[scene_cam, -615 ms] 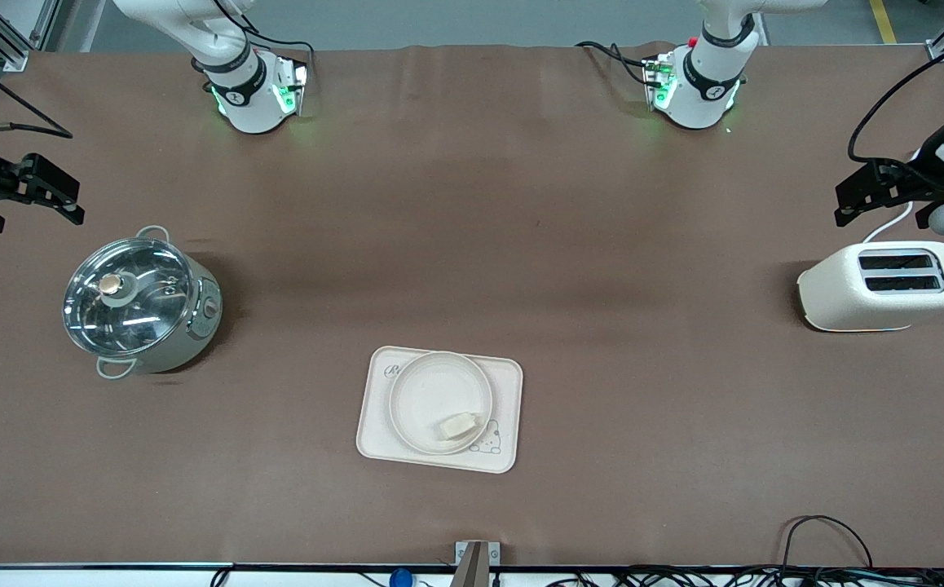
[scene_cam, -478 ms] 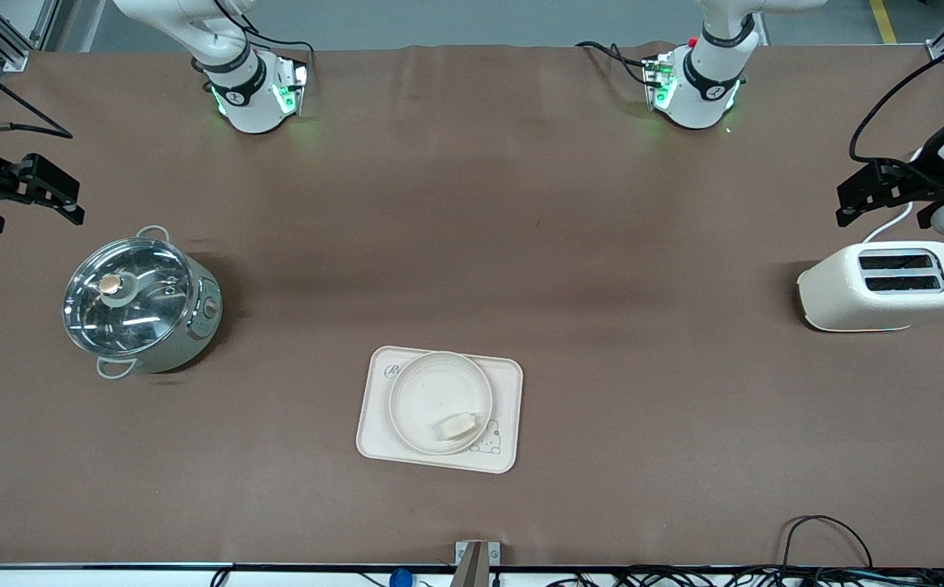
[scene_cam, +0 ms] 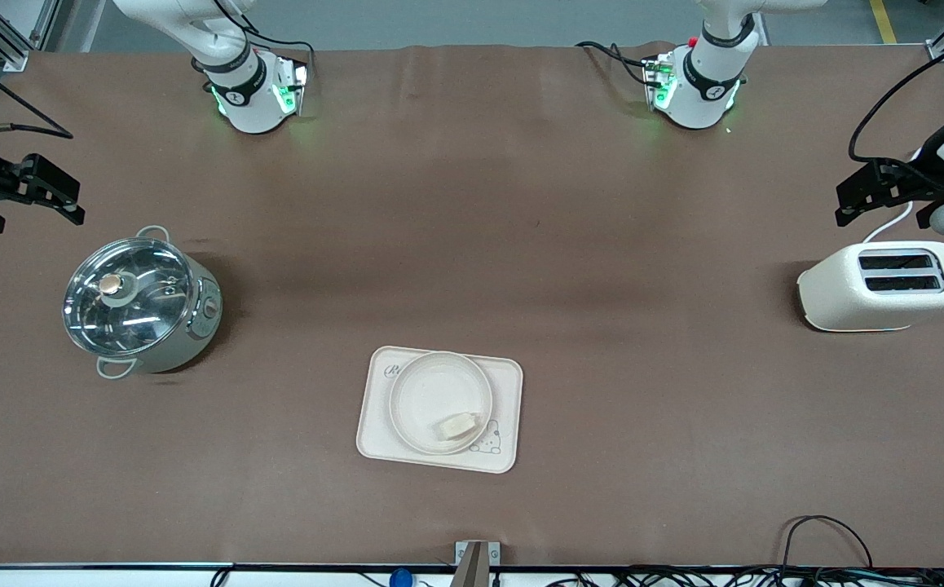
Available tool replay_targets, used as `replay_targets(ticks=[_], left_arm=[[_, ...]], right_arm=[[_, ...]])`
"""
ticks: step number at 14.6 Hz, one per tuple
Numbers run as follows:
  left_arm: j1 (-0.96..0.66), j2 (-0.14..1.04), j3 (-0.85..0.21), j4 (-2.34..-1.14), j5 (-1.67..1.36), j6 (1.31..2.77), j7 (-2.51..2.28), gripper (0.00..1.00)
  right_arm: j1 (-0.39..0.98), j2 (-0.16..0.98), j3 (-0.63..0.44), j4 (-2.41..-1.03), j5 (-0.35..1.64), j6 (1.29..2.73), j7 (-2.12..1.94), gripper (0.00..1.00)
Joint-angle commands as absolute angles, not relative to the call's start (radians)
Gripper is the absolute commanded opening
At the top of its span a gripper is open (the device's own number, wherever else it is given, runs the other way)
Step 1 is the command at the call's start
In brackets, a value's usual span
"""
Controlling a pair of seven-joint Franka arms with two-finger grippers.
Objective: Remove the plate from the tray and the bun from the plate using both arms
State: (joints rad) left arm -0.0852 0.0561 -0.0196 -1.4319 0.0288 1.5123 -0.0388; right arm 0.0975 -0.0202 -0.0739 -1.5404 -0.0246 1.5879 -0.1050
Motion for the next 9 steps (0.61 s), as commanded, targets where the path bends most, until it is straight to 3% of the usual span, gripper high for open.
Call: replay_targets(ticks=[1,6,9], left_arm=[[-0.087,0.067,-0.021,-1.405,0.048,1.489,-0.049,1.0],[-0.084,0.067,-0.021,-1.405,0.048,1.489,-0.051,1.0],[-0.084,0.067,-0.021,-1.405,0.048,1.489,-0.051,1.0]], right_arm=[[0.106,-0.031,-0.077,-1.557,-0.014,1.606,-0.091,1.0],[0.135,0.015,-0.077,-1.562,0.05,1.626,-0.09,1.0],[0.208,0.116,-0.077,-1.562,0.095,1.745,-0.056,1.0]])
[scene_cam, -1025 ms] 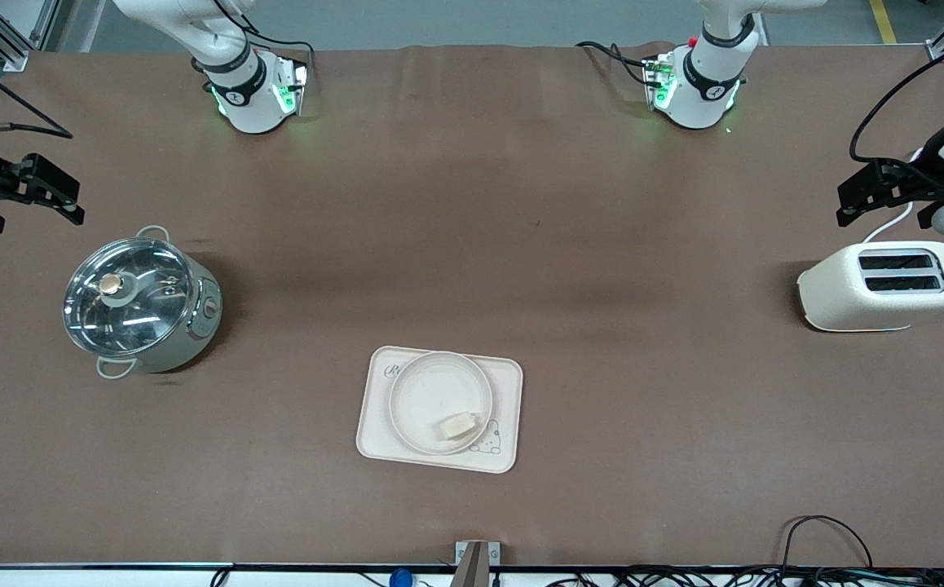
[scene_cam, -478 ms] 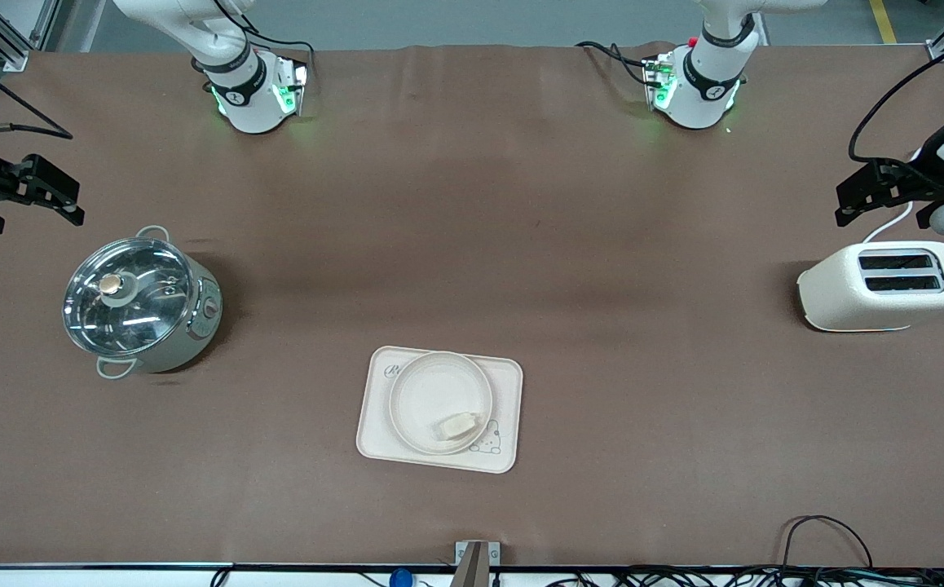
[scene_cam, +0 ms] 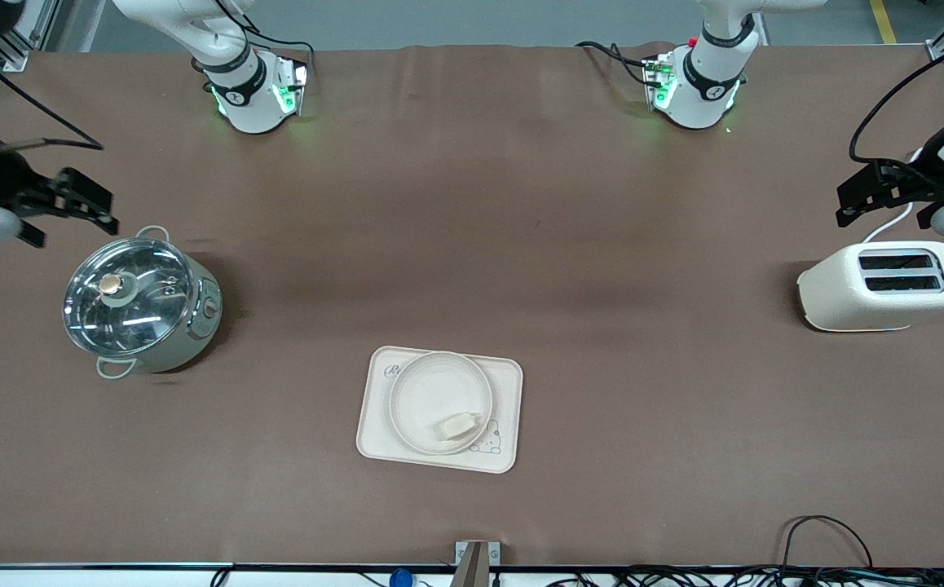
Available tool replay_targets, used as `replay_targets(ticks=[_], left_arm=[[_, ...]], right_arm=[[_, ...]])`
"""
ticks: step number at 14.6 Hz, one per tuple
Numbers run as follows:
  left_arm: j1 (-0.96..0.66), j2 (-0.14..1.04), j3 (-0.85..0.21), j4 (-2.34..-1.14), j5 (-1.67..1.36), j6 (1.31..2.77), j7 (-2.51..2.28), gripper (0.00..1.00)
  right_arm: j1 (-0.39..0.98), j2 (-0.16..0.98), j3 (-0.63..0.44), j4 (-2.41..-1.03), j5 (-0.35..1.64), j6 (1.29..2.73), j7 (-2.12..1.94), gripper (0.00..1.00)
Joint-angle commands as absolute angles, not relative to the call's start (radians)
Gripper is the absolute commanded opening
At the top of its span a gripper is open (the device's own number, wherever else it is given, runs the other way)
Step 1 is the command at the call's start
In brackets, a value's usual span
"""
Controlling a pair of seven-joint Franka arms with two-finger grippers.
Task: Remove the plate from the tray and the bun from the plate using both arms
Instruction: 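Reach the right gripper to the white plate rim and grasp it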
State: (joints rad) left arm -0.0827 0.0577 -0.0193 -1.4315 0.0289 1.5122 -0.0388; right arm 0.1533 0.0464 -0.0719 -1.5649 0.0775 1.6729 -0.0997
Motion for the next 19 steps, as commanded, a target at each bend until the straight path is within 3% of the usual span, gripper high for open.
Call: replay_targets(ticks=[1,6,14,19], left_arm=[[-0.084,0.067,-0.021,-1.407,0.048,1.489,-0.051,1.0],[-0.083,0.067,-0.021,-1.407,0.046,1.489,-0.051,1.0],[-0.081,0.067,-0.021,-1.408,0.045,1.488,-0.049,1.0],[-0.08,0.067,-0.02,-1.408,0.044,1.488,-0.046,1.0]], right_arm=[[0.231,0.153,-0.077,-1.562,0.101,1.784,-0.005,1.0],[0.339,0.337,-0.077,-1.557,0.227,1.969,0.246,1.0],[0.494,0.648,-0.077,-1.516,0.238,2.321,0.511,1.0],[0.503,0.797,-0.054,-1.428,0.322,2.385,0.511,0.98]])
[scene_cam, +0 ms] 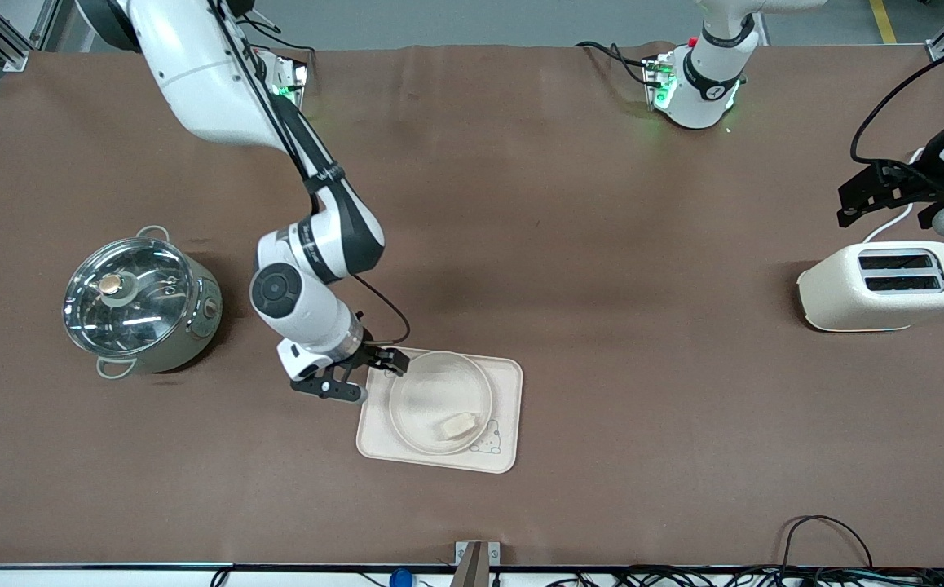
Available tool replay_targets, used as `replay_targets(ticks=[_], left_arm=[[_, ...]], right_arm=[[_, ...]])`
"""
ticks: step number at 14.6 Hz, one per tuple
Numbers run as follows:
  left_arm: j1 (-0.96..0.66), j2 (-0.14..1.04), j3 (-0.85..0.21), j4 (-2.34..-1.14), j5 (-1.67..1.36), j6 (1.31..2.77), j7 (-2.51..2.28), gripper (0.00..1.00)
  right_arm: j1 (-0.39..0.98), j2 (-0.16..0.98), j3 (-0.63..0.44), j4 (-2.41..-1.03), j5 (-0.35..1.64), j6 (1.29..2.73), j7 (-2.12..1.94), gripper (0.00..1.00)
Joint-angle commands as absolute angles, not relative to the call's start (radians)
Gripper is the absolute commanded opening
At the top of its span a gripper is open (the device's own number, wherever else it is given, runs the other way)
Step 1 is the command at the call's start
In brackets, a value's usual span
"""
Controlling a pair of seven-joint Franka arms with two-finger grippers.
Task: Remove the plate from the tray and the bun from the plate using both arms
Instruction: 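Reach the right gripper to the white plate rim and grasp it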
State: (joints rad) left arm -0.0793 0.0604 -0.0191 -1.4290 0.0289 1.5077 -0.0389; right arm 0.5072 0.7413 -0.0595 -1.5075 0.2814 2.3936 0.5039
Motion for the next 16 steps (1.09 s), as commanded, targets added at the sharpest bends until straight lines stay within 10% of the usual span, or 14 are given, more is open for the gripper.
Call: replay_targets(ticks=[1,10,16], left_arm=[[-0.08,0.067,-0.02,-1.408,0.044,1.488,-0.048,1.0],[-0.081,0.067,-0.021,-1.408,0.044,1.488,-0.048,1.0],[-0.081,0.067,-0.02,-1.408,0.044,1.488,-0.048,1.0]], right_arm=[[0.505,0.825,-0.054,-1.399,0.322,2.385,0.511,0.95],[0.494,0.908,-0.052,-1.335,0.354,2.453,0.515,0.77],[0.488,0.92,-0.054,-1.321,0.356,2.453,0.492,0.3]])
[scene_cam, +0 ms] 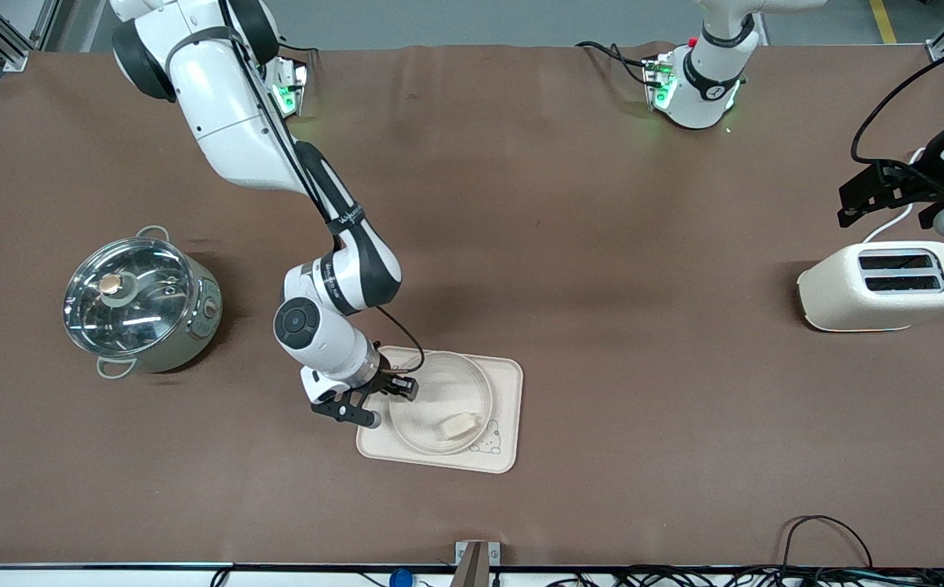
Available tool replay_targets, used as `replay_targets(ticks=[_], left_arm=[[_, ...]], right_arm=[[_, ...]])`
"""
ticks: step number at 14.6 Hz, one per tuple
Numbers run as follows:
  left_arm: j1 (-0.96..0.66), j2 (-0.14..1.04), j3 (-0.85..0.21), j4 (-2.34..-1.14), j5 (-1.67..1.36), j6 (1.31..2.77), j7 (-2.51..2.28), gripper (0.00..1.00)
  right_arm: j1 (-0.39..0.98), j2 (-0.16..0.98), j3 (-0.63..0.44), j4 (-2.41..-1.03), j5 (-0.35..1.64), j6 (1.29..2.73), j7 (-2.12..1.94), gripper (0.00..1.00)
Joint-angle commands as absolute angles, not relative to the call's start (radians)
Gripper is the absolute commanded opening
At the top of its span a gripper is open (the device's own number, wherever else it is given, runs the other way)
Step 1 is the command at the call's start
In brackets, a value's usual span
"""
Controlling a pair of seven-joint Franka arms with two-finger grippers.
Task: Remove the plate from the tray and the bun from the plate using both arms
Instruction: 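Reach the right gripper to the white plate rim and grasp it, then lift the plate off the cream tray with the right gripper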
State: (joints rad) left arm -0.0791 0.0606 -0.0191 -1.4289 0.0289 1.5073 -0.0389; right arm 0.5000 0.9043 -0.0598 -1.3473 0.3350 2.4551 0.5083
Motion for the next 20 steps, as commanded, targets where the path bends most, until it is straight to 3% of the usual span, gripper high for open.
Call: replay_targets(ticks=[1,7,11,14,20], left_arm=[[-0.081,0.067,-0.02,-1.408,0.044,1.489,-0.048,1.0],[-0.081,0.067,-0.02,-1.408,0.044,1.488,-0.048,1.0],[-0.08,0.067,-0.02,-1.408,0.044,1.488,-0.048,1.0],[-0.081,0.067,-0.02,-1.408,0.046,1.489,-0.046,1.0],[-0.081,0.075,-0.021,-1.414,0.048,1.488,-0.035,1.0]], right_arm=[[0.485,0.92,-0.052,-1.324,0.356,2.453,0.491,0.25],[0.476,0.914,-0.052,-1.327,0.357,2.456,0.485,0.03],[0.468,0.885,-0.016,-1.345,0.396,2.439,0.486,0.0],[0.457,0.795,0.009,-1.457,0.403,2.441,0.476,0.0],[0.515,0.488,0.052,-1.814,0.403,2.471,0.428,0.0]])
